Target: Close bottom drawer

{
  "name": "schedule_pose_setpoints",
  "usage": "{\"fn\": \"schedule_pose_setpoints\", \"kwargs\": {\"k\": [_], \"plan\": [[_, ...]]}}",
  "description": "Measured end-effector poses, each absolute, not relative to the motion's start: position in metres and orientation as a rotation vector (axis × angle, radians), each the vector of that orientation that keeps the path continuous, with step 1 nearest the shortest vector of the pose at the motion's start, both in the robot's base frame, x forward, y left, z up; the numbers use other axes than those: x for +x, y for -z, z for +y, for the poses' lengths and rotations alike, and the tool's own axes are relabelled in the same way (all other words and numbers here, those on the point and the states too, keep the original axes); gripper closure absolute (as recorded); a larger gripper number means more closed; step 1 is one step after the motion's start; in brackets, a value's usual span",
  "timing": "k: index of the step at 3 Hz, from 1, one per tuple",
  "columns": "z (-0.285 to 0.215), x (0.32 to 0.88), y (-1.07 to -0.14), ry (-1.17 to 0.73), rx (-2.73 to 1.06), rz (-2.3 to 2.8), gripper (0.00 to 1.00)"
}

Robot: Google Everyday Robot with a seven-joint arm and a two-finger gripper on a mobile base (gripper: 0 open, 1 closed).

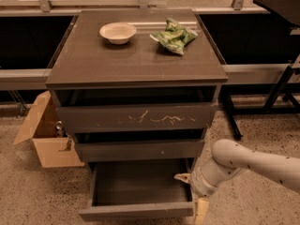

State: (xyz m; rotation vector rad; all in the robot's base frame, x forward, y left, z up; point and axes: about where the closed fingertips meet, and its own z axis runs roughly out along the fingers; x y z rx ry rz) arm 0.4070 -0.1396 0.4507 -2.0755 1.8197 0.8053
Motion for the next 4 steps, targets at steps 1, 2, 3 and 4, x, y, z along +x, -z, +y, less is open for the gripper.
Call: {"fn": "schedule_pose_setpoints", "kwargs": {"k": [1, 2, 3, 4], "plan": [[-0.142, 0.403, -0.398, -0.827, -2.097, 1.823, 0.0], [-0.147, 0.4, -0.352, -0.864, -2.082, 1.829, 0.15], [-0.154, 0.401, -0.307, -0.895, -2.034, 1.851, 0.46], [-0.153, 0.4, -0.306, -0.898, -2.034, 1.851, 0.77]]}}
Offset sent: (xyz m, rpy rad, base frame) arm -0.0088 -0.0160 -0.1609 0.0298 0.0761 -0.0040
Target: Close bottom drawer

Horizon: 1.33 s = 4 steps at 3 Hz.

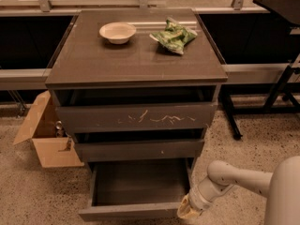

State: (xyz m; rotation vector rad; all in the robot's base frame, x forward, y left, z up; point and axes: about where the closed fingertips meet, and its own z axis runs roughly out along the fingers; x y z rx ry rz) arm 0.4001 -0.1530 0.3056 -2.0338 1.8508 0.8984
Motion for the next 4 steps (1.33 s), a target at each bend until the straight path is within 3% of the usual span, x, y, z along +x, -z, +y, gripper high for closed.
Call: {"fn": "schedule_pose_setpoints", "kwargs": {"k": [1, 3, 4], "plan": [[-0.153, 0.4, -0.3, -0.898, -2.036, 1.85, 1.0], [-0.158, 0.399, -0.21, -0.869, -2.087, 1.83, 1.0], [-0.158, 0.401, -0.185, -0.849, -2.101, 1.837, 0.81]]}}
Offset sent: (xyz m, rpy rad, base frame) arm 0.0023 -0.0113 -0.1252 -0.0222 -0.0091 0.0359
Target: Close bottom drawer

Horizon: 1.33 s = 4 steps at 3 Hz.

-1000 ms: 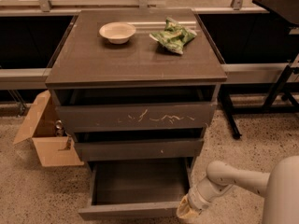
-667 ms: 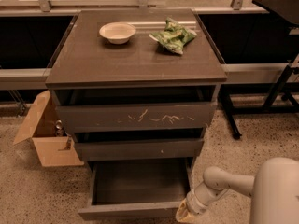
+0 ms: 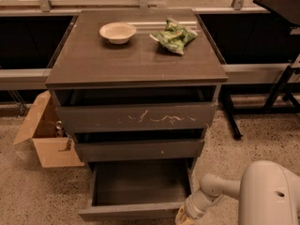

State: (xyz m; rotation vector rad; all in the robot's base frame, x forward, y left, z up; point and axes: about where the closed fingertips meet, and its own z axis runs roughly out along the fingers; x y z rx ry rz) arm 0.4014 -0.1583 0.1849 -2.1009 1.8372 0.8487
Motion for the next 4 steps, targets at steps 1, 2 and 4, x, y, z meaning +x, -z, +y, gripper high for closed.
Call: {"fn": "schedule_pose_setpoints", "kwargs": {"k": [1, 2, 4], "plan": [[-0.161, 0.414, -0.168, -0.77, -2.107, 1.86, 0.5], [-0.162, 0.413, -0.168, -0.767, -2.107, 1.86, 0.27], [-0.18, 0.456, -0.164, -0.689, -2.047, 1.846, 0.0]]}}
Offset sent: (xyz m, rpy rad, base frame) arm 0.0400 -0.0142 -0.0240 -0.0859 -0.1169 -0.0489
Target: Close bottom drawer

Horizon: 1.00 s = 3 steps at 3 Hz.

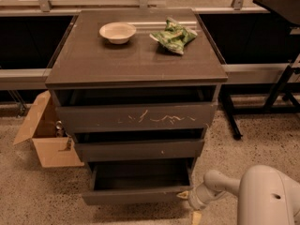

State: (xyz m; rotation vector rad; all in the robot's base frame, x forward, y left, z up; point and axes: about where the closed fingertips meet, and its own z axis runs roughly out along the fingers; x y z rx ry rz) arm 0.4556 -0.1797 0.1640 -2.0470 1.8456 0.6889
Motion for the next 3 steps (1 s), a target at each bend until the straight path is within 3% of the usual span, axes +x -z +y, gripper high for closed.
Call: {"fn": "schedule_pose_setpoints", "kwargs": {"k": [1, 2, 3], "plan": [[-0.187, 0.486, -0.163, -0.685, -2.022, 1.825, 0.0], [-0.191, 0.516, -0.167, -0.667, -2.014, 1.807, 0.16], [-0.195, 0.544, -0.171, -0.644, -2.011, 1.797, 0.12]]}}
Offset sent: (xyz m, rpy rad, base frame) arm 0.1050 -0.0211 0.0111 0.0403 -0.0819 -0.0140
